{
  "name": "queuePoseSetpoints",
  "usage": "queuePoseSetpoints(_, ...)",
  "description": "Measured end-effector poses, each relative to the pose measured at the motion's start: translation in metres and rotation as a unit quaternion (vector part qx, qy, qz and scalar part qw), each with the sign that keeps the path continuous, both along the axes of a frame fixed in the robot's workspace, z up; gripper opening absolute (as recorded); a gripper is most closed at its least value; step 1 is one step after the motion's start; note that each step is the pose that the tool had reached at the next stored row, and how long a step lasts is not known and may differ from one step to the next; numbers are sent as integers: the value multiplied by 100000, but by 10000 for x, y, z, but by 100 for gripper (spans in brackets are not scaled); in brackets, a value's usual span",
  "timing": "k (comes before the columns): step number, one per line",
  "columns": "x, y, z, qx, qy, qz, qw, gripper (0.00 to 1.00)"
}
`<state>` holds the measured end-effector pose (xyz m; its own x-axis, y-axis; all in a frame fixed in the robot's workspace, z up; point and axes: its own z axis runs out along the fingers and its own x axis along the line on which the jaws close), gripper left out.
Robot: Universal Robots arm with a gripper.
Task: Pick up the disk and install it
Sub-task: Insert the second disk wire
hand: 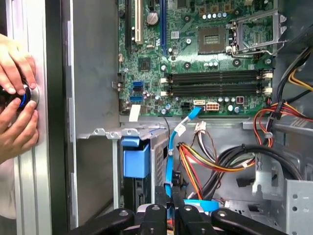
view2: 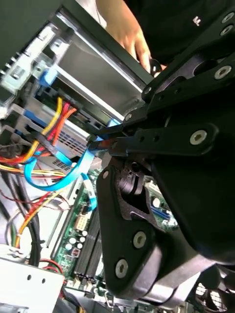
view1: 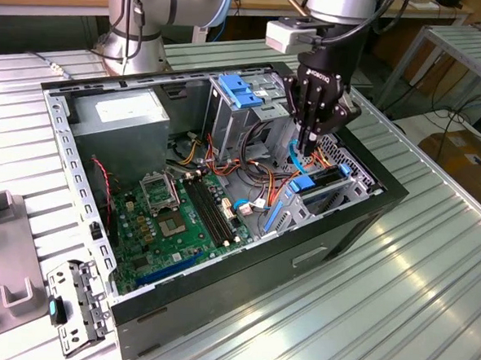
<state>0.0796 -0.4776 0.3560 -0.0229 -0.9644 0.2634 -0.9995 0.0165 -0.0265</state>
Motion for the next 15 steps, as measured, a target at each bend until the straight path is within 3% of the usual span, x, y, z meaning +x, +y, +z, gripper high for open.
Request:
queuePoseSetpoints(2, 37, 0, -10, 51, -108, 646, 99998, 16)
queuePoseSetpoints(4, 38, -14, -15, 559, -284, 931, 99994, 16)
queuePoseSetpoints(5, 36, -44, -19, 1227, -439, 1048, 99986, 16)
queuePoseSetpoints(6, 34, -79, -23, 1579, -568, 1071, 99980, 16)
queuePoseSetpoints(9, 20, -165, -40, 2009, -911, 1106, 99970, 16)
queuePoseSetpoints(10, 9, -190, -41, 2078, -1137, 1114, 99966, 16)
queuePoseSetpoints(12, -21, -195, -42, 2073, -2297, 1187, 99945, 16)
queuePoseSetpoints(13, -30, -199, -45, 2083, -2630, 1209, 99936, 16)
queuePoseSetpoints(14, -50, -236, -55, 2468, -3117, 1216, 99914, 16)
queuePoseSetpoints(15, -52, -285, -63, 3018, -3171, 1205, 99897, 16)
